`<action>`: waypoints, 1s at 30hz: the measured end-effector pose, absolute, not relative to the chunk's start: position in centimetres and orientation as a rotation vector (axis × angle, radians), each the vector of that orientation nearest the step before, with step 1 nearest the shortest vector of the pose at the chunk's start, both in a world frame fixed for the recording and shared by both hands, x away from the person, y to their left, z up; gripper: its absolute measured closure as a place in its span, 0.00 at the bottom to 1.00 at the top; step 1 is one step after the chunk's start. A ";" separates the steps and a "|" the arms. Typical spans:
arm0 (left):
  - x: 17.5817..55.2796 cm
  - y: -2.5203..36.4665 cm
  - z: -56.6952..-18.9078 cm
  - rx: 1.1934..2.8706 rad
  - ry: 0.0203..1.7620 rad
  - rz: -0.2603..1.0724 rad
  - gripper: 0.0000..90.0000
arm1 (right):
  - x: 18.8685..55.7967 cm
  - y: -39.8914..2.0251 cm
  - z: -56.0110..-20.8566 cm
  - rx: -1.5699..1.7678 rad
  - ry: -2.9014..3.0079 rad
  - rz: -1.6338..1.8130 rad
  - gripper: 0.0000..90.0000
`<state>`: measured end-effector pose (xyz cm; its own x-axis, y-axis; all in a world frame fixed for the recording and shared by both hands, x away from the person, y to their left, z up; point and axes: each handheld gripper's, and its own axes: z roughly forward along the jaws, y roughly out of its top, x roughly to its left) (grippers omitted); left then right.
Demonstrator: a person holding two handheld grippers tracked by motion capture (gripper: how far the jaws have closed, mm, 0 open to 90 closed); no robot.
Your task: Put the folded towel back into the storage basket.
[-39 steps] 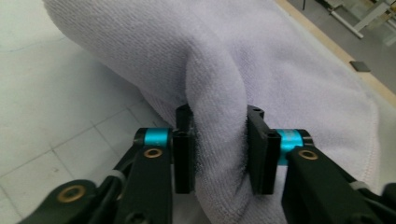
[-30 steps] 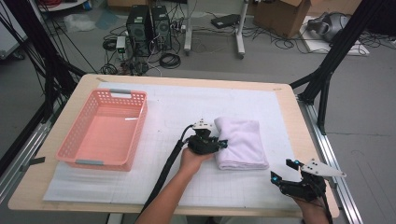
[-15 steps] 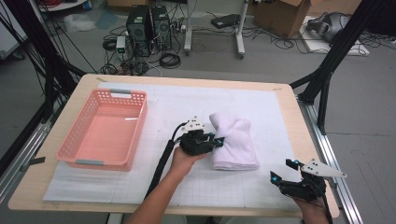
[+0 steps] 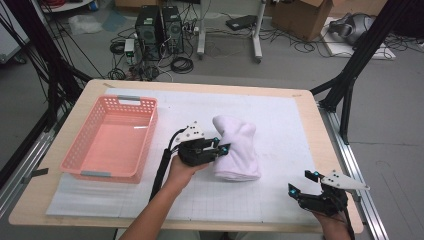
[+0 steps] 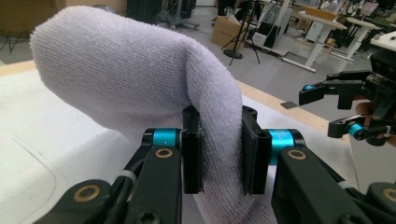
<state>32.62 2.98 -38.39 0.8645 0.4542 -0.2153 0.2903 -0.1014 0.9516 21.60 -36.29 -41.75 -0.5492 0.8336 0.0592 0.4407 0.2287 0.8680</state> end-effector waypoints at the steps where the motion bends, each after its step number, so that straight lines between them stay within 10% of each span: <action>1: 32.5 3.2 -38.2 1.697 0.573 0.155 0.82 | 21.6 -36.3 -41.7 1.171 2.089 1.260 0.21; 30: 31.5 10.3 -34.2 1.616 0.508 0.220 0.82 | 21.7 -35.8 -41.8 1.166 2.099 1.255 0.21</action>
